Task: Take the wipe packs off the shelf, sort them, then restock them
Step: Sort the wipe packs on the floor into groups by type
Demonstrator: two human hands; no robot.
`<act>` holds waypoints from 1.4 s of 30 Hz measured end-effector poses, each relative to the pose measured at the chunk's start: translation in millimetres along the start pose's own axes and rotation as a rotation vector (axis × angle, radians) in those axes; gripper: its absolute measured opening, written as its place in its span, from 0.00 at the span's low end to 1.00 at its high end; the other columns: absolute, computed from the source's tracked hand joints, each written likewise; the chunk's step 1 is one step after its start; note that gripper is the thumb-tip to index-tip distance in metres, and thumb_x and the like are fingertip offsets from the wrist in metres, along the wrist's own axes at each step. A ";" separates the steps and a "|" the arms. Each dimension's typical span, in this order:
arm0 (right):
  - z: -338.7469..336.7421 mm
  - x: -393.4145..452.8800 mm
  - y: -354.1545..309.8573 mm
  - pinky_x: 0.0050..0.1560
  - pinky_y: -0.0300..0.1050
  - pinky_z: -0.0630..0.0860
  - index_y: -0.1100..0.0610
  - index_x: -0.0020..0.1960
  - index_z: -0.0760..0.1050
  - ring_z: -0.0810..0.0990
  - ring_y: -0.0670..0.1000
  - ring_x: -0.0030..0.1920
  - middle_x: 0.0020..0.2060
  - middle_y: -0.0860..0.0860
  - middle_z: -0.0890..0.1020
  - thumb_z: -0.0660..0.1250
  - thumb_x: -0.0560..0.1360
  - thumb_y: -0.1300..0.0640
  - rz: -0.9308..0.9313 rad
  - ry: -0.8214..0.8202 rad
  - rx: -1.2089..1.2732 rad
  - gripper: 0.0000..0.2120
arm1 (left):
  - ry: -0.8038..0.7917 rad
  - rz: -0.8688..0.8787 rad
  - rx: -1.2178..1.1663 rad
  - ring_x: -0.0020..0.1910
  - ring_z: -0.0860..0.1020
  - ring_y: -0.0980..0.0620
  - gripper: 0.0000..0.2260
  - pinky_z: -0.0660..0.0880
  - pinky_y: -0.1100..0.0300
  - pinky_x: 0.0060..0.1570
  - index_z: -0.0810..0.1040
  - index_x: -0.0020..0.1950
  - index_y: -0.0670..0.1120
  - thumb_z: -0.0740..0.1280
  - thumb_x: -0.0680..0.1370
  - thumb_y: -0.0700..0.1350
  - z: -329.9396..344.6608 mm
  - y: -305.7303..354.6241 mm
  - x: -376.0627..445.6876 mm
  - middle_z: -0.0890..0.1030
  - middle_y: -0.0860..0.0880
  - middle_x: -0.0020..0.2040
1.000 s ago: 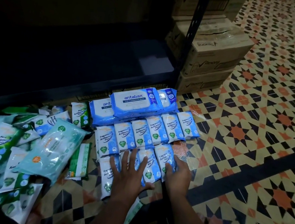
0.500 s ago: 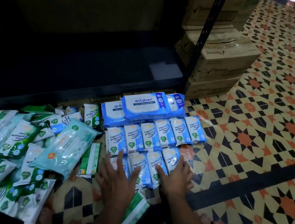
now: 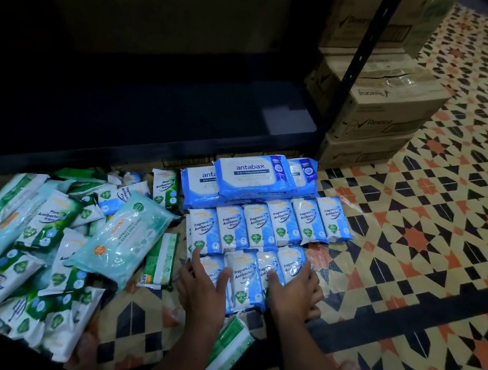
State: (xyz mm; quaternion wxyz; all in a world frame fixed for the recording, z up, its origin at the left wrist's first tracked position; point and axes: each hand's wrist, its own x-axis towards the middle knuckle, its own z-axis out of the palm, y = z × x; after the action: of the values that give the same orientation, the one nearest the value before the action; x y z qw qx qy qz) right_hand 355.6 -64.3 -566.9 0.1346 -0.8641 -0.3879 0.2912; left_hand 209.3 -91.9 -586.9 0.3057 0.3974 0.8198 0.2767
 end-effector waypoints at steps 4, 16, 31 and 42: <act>4.2 -4.7 0.7 0.70 0.64 0.55 0.49 0.82 0.44 0.49 0.57 0.78 0.80 0.51 0.51 0.69 0.68 0.27 -0.001 0.002 -0.029 0.55 | 0.095 -0.026 -0.099 0.73 0.67 0.37 0.29 0.67 0.42 0.70 0.60 0.80 0.43 0.67 0.81 0.42 -6.7 1.2 5.1 0.66 0.38 0.75; 2.4 -5.5 -5.4 0.73 0.67 0.52 0.53 0.82 0.39 0.44 0.60 0.79 0.81 0.54 0.46 0.69 0.69 0.28 0.015 -0.060 -0.067 0.58 | 0.151 -0.248 -0.402 0.69 0.74 0.40 0.23 0.71 0.48 0.65 0.71 0.73 0.37 0.70 0.80 0.42 -10.6 6.7 10.4 0.75 0.39 0.70; -2.5 -21.6 -29.1 0.73 0.66 0.50 0.52 0.81 0.49 0.46 0.58 0.79 0.80 0.57 0.52 0.66 0.76 0.34 -0.108 0.034 -0.116 0.45 | 0.088 -0.205 -0.466 0.55 0.80 0.38 0.11 0.77 0.46 0.57 0.76 0.62 0.39 0.68 0.80 0.40 -49.0 -16.9 24.2 0.81 0.39 0.55; 29.9 -83.5 -104.4 0.63 0.55 0.64 0.50 0.61 0.73 0.68 0.58 0.64 0.59 0.53 0.75 0.67 0.78 0.51 -0.630 -0.042 -0.195 0.13 | 0.299 0.062 -0.132 0.36 0.78 0.46 0.05 0.73 0.55 0.35 0.80 0.54 0.45 0.65 0.81 0.43 -153.8 -31.0 39.6 0.81 0.46 0.40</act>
State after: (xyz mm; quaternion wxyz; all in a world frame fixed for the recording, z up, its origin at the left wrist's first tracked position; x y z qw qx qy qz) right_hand 231.5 -57.5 -509.5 0.1267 -0.7041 -0.6650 0.2146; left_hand 63.8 -108.3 -518.1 0.1971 0.3562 0.8235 0.3951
